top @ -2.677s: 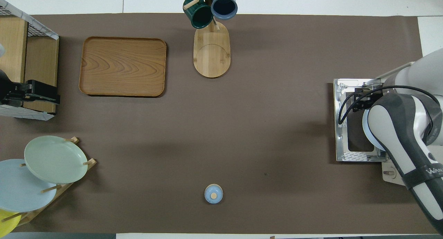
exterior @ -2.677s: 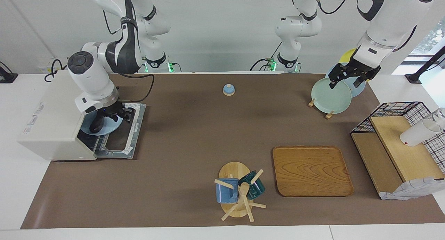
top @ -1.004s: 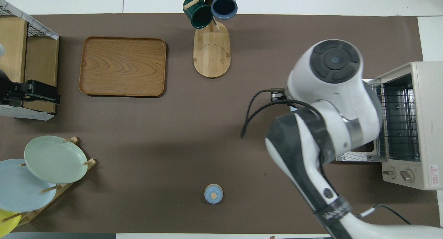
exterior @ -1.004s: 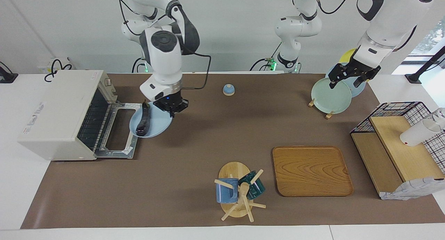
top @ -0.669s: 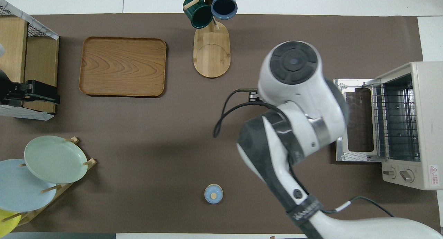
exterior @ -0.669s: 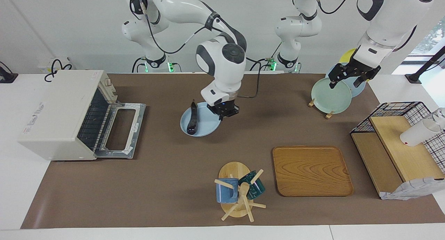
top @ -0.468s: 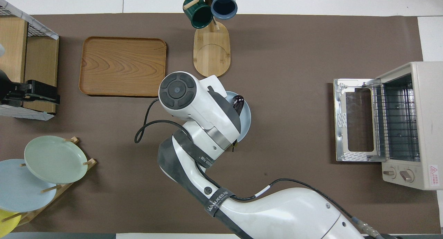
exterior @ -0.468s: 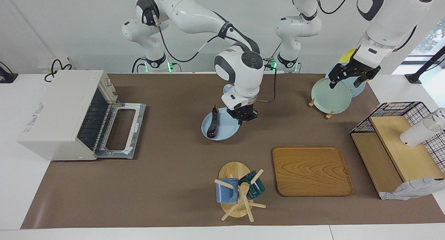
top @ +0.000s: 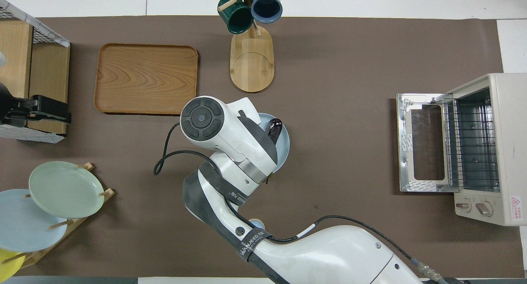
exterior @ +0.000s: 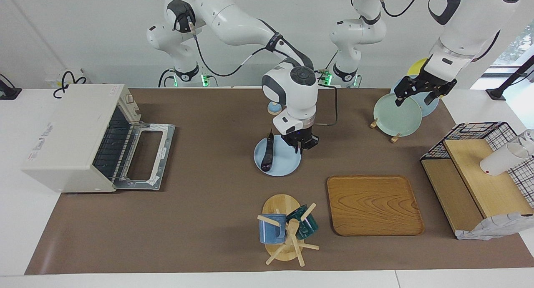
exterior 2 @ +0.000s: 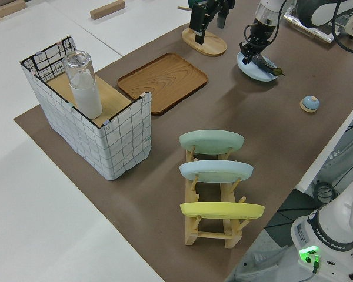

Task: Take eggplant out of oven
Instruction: 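Pull the eggplant out and carry it over the blue plate, then release the eggplant onto the blue plate and withdraw the right gripper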

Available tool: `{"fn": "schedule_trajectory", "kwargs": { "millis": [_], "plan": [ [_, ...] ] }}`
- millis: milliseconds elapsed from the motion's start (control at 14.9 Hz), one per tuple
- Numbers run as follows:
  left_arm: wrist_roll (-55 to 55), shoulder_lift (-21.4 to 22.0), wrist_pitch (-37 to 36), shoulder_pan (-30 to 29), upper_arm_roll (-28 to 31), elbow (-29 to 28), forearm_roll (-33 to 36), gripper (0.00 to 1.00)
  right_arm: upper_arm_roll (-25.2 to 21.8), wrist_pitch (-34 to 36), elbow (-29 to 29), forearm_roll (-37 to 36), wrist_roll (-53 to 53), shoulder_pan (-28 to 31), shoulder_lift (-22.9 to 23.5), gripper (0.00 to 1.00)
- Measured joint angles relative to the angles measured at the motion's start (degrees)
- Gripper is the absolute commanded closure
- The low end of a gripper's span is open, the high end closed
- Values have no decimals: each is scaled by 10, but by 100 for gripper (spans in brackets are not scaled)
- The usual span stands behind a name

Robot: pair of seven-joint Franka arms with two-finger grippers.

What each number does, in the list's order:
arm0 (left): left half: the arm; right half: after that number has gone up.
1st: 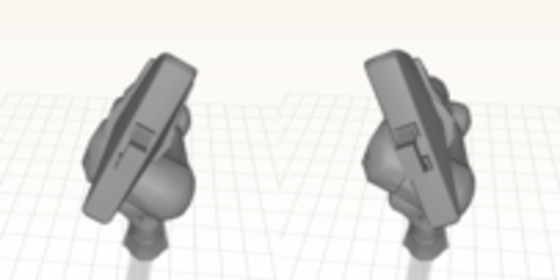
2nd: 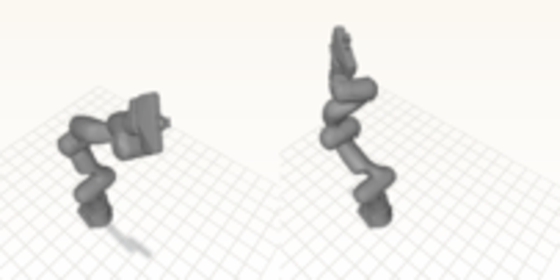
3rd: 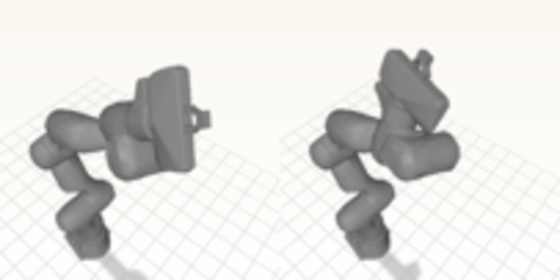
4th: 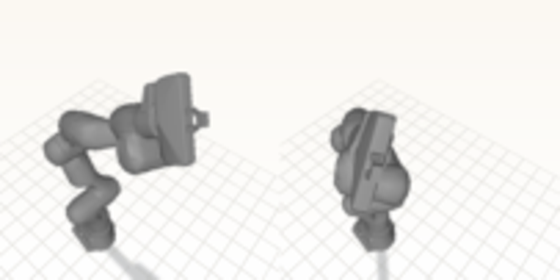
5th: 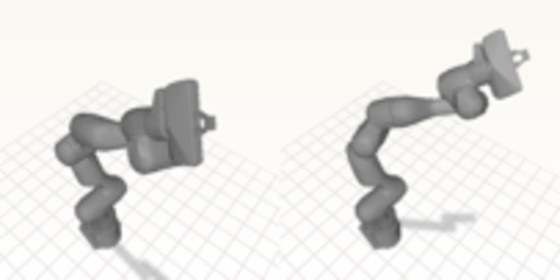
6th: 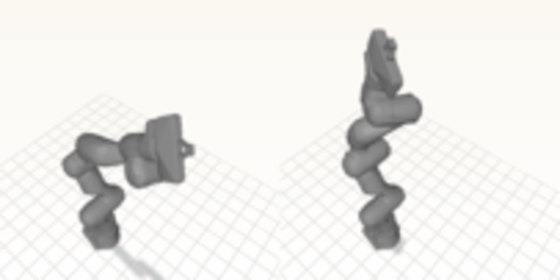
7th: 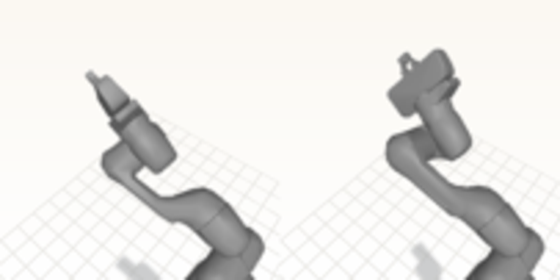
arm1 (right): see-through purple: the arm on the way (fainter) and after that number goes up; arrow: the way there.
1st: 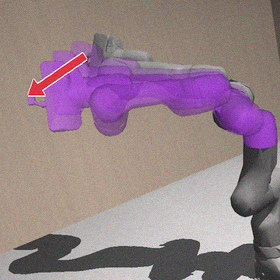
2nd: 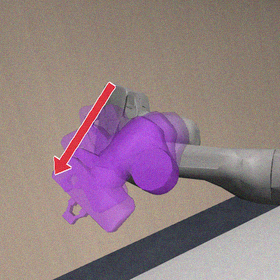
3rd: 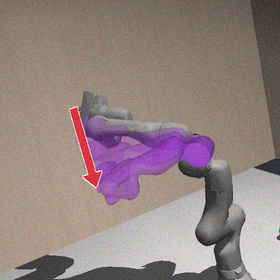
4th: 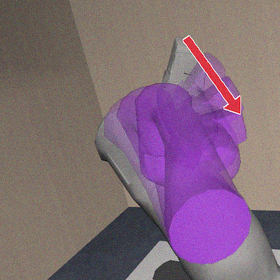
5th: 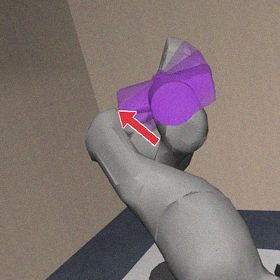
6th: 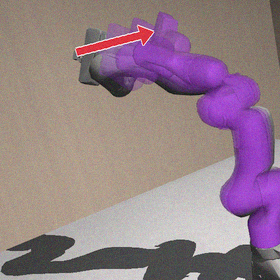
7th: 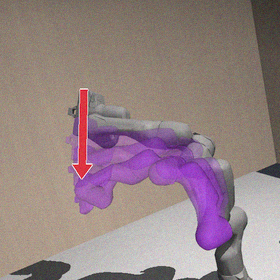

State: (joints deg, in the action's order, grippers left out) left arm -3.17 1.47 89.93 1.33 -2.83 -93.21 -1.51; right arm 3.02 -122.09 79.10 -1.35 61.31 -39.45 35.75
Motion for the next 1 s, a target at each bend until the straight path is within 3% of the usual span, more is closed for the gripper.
{"fn": "schedule_trajectory", "kwargs": {
  "millis": [134,335,535,803,1004],
  "plan": [
    [0,0,0,0,0,0,0,0,-1,-2,0,0,0,1,-4,58],
    [0,0,0,0,0,0,0,0,-6,50,-5,-15,-40,21,-38,62],
    [0,0,0,0,0,0,0,0,-7,136,7,-20,-144,90,-94,96],
    [0,0,0,0,0,0,0,0,-12,156,113,-34,-276,176,-158,100],
    [0,0,0,0,0,0,0,0,-15,145,199,-85,-293,206,-192,100]
  ]
}}
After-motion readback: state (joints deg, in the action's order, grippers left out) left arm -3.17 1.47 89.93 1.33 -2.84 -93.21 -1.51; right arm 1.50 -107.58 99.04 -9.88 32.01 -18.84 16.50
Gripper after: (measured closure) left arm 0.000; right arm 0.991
